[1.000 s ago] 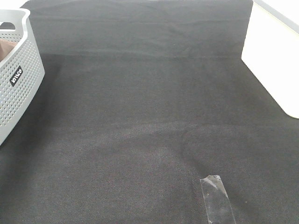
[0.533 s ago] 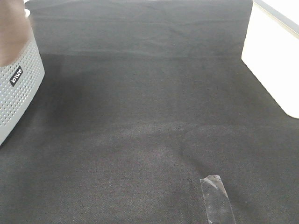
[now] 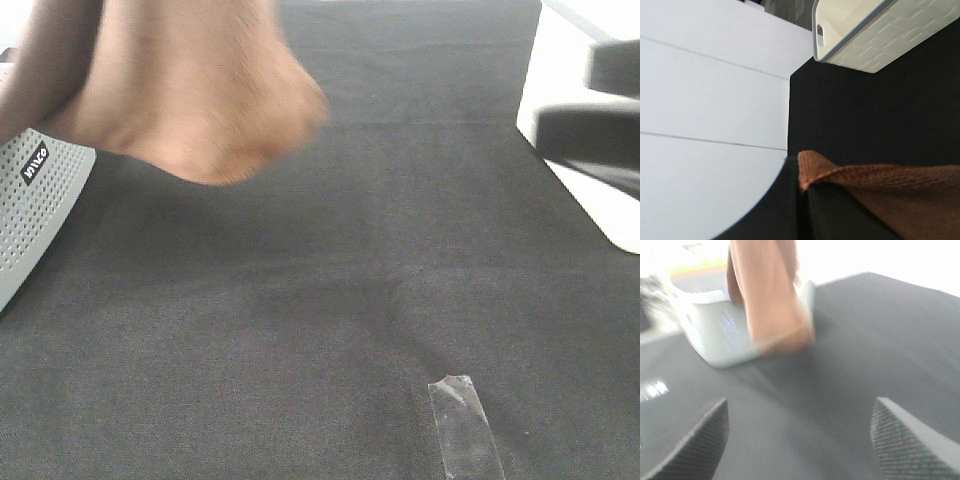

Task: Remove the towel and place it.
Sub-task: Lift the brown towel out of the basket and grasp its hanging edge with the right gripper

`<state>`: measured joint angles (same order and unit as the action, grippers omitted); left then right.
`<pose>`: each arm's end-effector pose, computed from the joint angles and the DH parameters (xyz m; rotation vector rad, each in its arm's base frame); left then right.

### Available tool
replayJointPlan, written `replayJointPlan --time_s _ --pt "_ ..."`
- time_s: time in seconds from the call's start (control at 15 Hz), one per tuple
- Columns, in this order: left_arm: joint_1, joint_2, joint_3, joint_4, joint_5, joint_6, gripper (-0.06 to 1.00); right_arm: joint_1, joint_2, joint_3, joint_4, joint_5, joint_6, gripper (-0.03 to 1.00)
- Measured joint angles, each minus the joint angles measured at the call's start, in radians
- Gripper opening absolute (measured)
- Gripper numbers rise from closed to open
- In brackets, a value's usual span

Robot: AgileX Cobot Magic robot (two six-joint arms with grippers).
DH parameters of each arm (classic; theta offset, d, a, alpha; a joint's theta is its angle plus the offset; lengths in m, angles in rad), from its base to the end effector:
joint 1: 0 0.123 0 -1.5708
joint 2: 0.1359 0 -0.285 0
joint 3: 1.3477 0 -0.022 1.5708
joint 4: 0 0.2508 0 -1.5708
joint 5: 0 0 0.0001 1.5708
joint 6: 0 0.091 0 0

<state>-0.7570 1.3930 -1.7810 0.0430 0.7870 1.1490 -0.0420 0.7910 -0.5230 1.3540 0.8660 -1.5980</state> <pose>0.2109 -0.1955 0.5141 1.5487 1.0910 0.3175 0.1375 0.0620 0.3022 -0.7976 1.7142 0.5643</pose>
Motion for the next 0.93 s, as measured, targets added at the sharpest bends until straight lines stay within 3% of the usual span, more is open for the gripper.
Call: replayJointPlan --time_s 0.13,0.27,0.33,0.4,0.47,0.53,0.73,0.93 --pt "-0.029 0.005 0.000 0.016 0.002 0.090 0.00 0.000 0.176 0.000 0.163 0.091 -0.215 0.72" --pt "-0.029 0.017 0.000 0.069 0.007 0.114 0.00 0.000 0.287 0.000 0.245 0.151 -0.308 0.72" --pt "-0.029 0.031 0.000 0.079 0.007 0.117 0.00 0.000 0.410 0.000 0.337 0.235 -0.415 0.72" --pt "-0.029 0.035 0.000 0.080 0.005 0.118 0.00 0.000 0.472 -0.001 0.363 0.276 -0.458 0.72" --pt "-0.029 0.035 0.000 0.080 0.005 0.118 0.00 0.000 0.472 -0.001 0.363 0.276 -0.458 0.72" --pt "-0.029 0.041 0.000 0.080 -0.014 0.118 0.00 0.046 0.584 -0.033 0.374 0.305 -0.504 0.72" --pt "-0.029 0.041 0.000 0.080 -0.051 0.118 0.00 0.194 0.730 -0.166 0.374 0.261 -0.509 0.72" --pt "-0.029 0.041 0.000 0.080 -0.052 0.120 0.00 0.222 0.815 -0.252 0.369 0.244 -0.502 0.72"
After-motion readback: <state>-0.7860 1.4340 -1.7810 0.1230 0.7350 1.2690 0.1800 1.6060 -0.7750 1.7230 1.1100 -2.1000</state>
